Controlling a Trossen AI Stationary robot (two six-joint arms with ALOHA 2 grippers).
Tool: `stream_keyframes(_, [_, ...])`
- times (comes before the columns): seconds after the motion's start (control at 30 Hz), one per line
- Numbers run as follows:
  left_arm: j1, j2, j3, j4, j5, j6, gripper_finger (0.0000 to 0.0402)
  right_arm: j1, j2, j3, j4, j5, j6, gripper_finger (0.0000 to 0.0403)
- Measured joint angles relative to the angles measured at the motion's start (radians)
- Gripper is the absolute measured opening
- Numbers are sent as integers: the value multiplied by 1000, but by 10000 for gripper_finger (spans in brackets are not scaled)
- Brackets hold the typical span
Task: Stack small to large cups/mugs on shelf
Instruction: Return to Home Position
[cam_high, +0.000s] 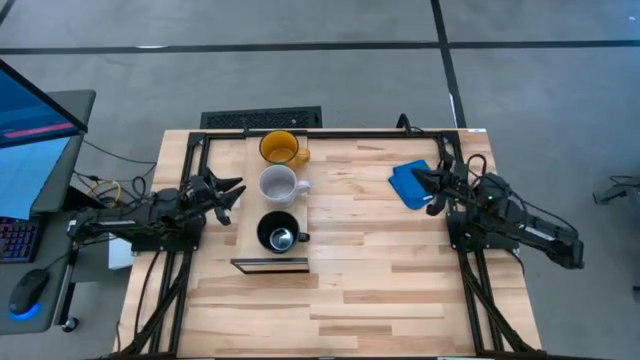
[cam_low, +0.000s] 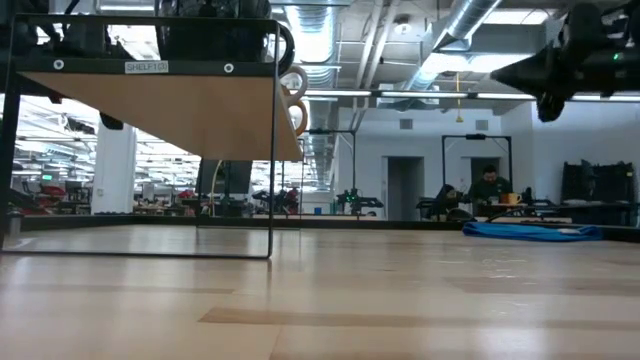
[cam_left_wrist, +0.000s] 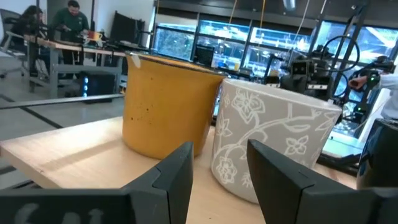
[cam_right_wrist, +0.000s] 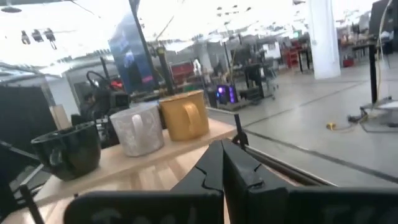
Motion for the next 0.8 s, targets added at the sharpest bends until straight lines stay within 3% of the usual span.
stream_keyframes(0.13, [0, 0, 0, -27, 0, -10, 142, 0, -1, -78, 139, 0, 15, 17])
stream_keyframes(0.8, [0, 0, -1, -66, 2, -6, 142, 0, -1, -88, 103, -1, 24, 28])
